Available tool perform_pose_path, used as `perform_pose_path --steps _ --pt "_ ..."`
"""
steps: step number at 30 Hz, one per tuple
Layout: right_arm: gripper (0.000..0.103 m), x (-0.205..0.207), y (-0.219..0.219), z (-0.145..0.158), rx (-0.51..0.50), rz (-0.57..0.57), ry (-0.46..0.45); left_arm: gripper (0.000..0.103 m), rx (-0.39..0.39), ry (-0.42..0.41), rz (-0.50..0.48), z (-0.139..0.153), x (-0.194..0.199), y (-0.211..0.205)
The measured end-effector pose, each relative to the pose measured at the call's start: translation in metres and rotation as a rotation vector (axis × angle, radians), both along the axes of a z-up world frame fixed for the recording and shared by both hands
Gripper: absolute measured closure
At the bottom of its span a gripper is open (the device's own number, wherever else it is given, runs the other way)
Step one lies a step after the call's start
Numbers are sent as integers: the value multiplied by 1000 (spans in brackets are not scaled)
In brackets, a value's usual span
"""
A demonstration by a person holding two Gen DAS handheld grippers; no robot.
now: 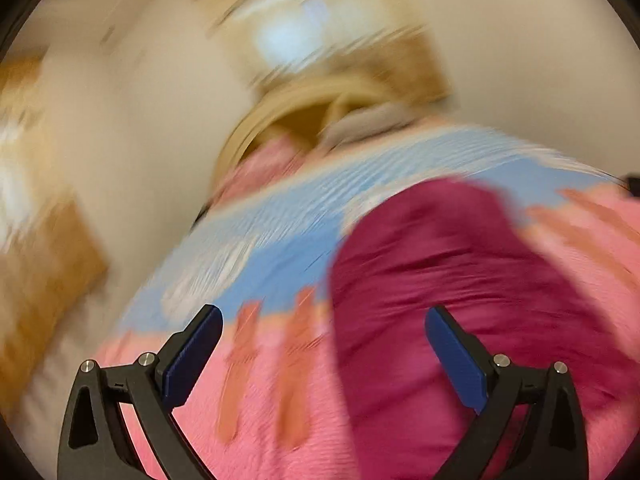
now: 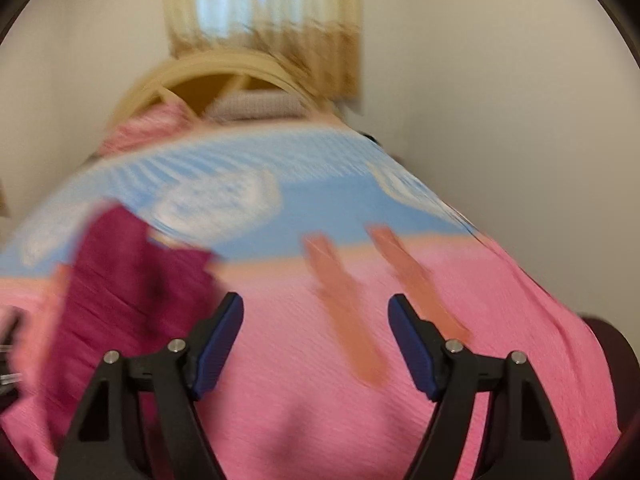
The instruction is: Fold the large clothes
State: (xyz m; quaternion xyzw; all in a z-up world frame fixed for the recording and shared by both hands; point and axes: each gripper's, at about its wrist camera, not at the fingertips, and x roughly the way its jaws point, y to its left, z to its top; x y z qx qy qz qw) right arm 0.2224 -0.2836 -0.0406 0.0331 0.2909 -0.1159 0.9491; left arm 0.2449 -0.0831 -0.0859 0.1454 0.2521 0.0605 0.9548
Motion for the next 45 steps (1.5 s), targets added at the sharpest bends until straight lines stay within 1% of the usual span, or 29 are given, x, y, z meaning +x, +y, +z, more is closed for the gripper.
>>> perform_pose_path --steps 3,5,6,8,10,12,17,18,20,24,27,29,35,45 --pt "26 31 49 31 52 98 -50 1 -95 73 139 -8 31 37" --pt "26 48 74 36 61 127 -71 1 -137 88 182 -11 46 44" --pt "26 56 83 36 83 133 -70 1 -154 91 192 -12 51 46" --pt "26 76 103 29 121 150 -45 1 -163 91 198 -13 55 47" --pt "28 90 114 16 112 144 -17 1 -170 96 205 -16 62 44" --pt "33 101 113 -10 96 112 22 1 -184 101 198 -21 67 42" --pt "36 100 92 -61 51 43 99 1 -193 131 165 -38 91 23" --pt "39 98 86 -69 54 38 113 1 -178 135 165 -44 95 18" --pt "39 96 79 -82 46 25 131 1 -146 148 162 -55 104 5" --pt "39 89 68 -103 75 15 135 1 -84 156 156 -73 113 -13" --pt "39 85 67 -111 94 11 126 1 -53 163 148 -83 116 -20" --pt "39 84 63 -117 122 8 126 1 -60 164 151 -88 118 -21" --pt "39 83 60 -126 144 8 127 1 -76 164 159 -98 119 -21" --pt "39 89 61 -133 149 6 154 1 -99 197 159 -107 126 -19"
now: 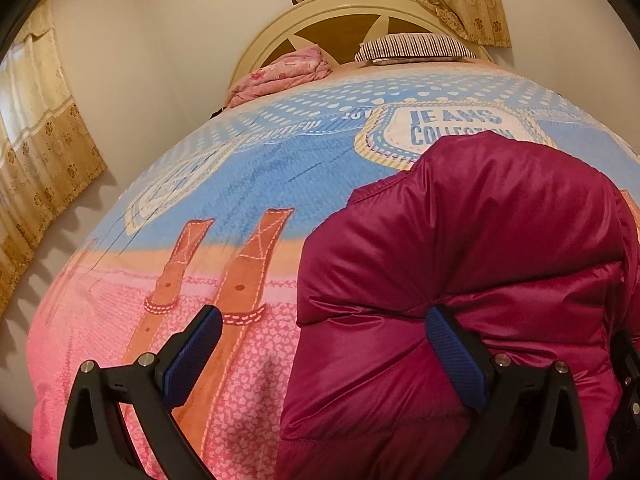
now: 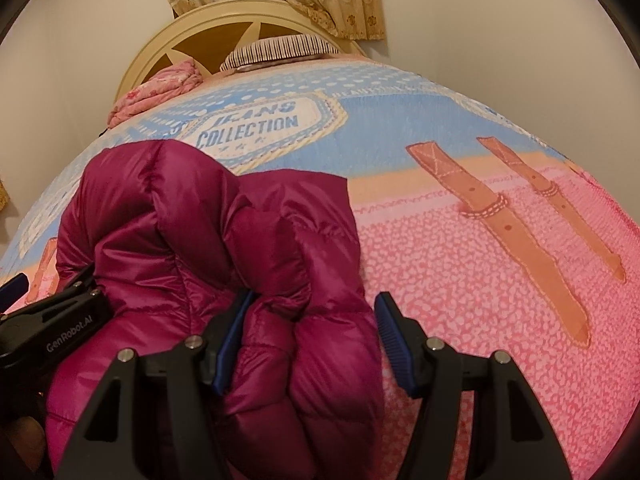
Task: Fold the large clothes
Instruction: 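Press and tuck the folded jacket bundle with both grippers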
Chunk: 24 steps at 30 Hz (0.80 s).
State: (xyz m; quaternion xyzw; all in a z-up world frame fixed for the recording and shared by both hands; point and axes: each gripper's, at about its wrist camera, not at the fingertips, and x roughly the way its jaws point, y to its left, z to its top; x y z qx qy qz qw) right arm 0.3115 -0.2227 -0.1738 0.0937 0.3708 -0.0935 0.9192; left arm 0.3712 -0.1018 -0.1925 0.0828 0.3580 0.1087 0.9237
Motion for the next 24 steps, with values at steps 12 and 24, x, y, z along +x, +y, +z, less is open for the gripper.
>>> perform_pose_path --steps 12,24 --pt "39 5 -2 -5 21 11 29 1 -13 17 -3 -4 2 1" --pt "39 8 -3 -6 11 14 49 1 0 33 -5 -7 6 -1"
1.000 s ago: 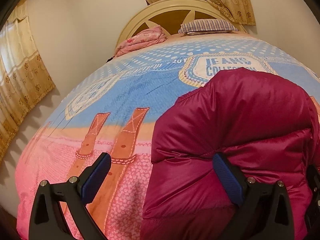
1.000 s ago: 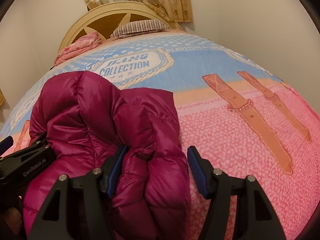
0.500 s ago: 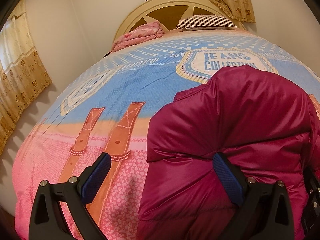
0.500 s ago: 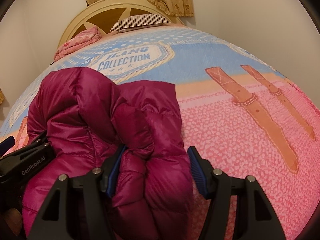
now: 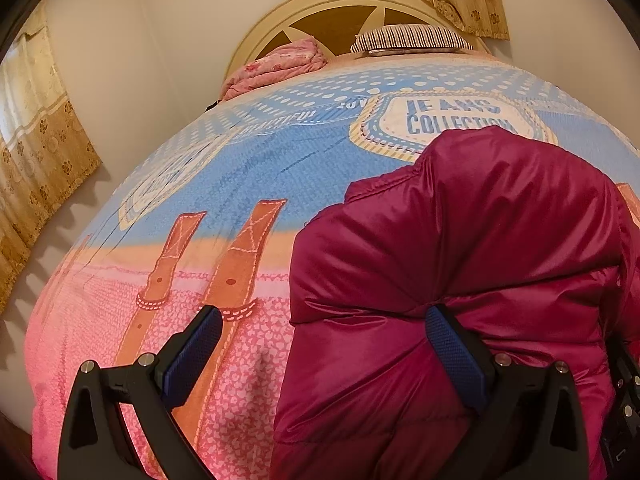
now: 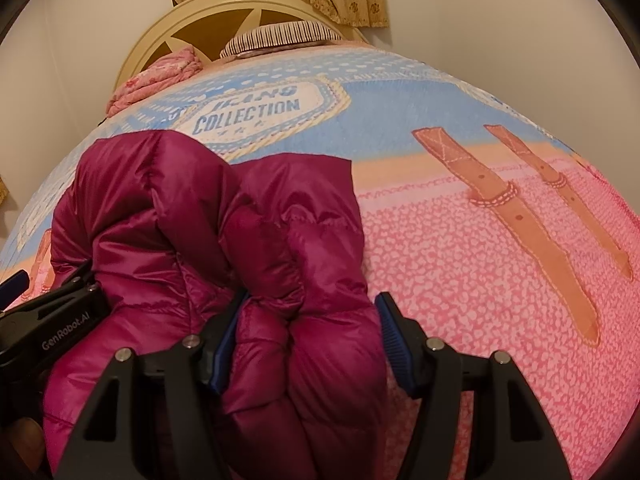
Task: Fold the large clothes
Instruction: 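Press and tuck the folded jacket bundle with both grippers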
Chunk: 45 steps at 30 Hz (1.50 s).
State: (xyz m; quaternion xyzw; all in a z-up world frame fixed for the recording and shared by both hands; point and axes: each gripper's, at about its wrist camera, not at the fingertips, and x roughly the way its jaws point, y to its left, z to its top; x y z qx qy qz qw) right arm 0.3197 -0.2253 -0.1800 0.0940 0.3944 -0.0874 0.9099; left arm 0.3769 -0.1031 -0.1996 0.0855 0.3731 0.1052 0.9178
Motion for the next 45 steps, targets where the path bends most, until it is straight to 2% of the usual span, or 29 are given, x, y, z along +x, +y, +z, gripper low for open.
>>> perform_pose_path --steps 8,11,13,15,18,20,21,22,25,28,35,45 --pt "38 0 1 4 -17 13 5 1 -13 18 -11 4 2 2" --pt "37 -5 0 25 -32 29 -8 1 -47 18 -33 22 -2 12" --pt "31 -12 -7 52 -18 -12 -79 1 -76 -25 -4 40 -3 22" --pt "30 -11 -8 73 -23 -34 -123 1 -130 -57 7 54 0 28" --pt "31 10 5 91 -15 15 -146 1 -173 -31 10 56 18 25" --pt "40 29 13 79 29 50 -116 1 -125 -5 11 43 32 16" --pt "48 40 15 66 31 48 -72 1 -96 14 13 35 37 12" --pt "49 44 17 57 29 43 -51 1 -82 31 13 28 40 11" --pt "49 49 13 29 50 11 0 1 -147 28 3 19 37 16" --pt "49 47 9 16 57 8 16 1 -155 31 1 13 39 14" --pt "49 47 7 9 39 12 28 1 -143 50 3 0 43 11" --pt "49 50 8 5 23 17 46 1 -115 51 6 -3 45 8"
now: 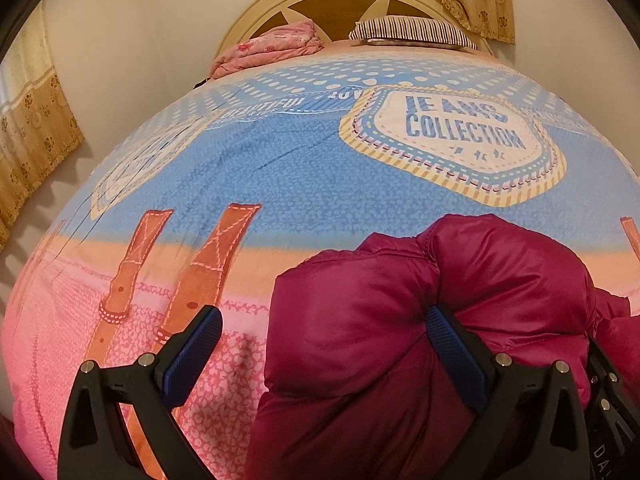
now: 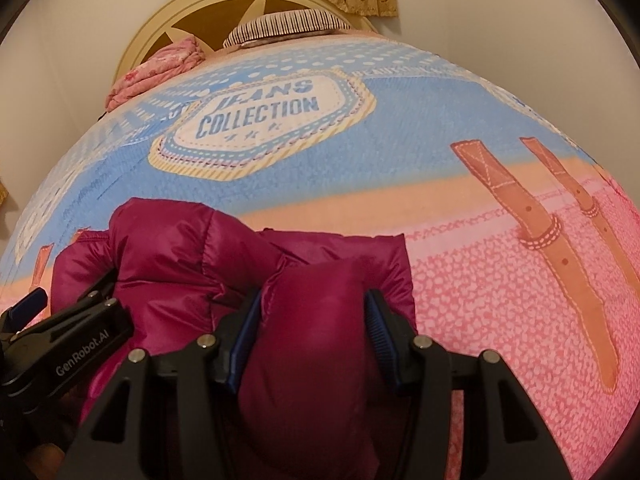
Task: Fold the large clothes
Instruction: 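Press and tuck the folded jacket bundle with both grippers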
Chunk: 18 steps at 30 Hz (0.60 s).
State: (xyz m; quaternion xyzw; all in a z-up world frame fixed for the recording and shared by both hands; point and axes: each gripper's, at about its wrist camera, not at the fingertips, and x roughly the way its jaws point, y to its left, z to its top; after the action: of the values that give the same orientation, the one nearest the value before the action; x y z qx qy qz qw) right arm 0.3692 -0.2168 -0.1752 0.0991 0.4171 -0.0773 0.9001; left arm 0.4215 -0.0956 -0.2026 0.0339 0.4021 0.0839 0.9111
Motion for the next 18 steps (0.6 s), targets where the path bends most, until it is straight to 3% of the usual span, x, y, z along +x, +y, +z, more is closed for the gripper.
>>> perform_pose_path --steps 4,7,10,15,18 --pt "42 -4 -2 11 8 25 20 1 -31 23 -57 15 -13 7" --pt "25 -32 -6 34 37 35 -43 1 -9 -4 -90 34 -48 18" --pt "22 -66 -5 51 22 44 -103 1 -52 -26 -119 42 -82 33" --pt "22 -93 -7 35 25 38 -89 1 -105 0 -133 25 -103 39" --pt "22 -94 -16 18 81 14 -76 1 -132 -4 -125 15 -106 39"
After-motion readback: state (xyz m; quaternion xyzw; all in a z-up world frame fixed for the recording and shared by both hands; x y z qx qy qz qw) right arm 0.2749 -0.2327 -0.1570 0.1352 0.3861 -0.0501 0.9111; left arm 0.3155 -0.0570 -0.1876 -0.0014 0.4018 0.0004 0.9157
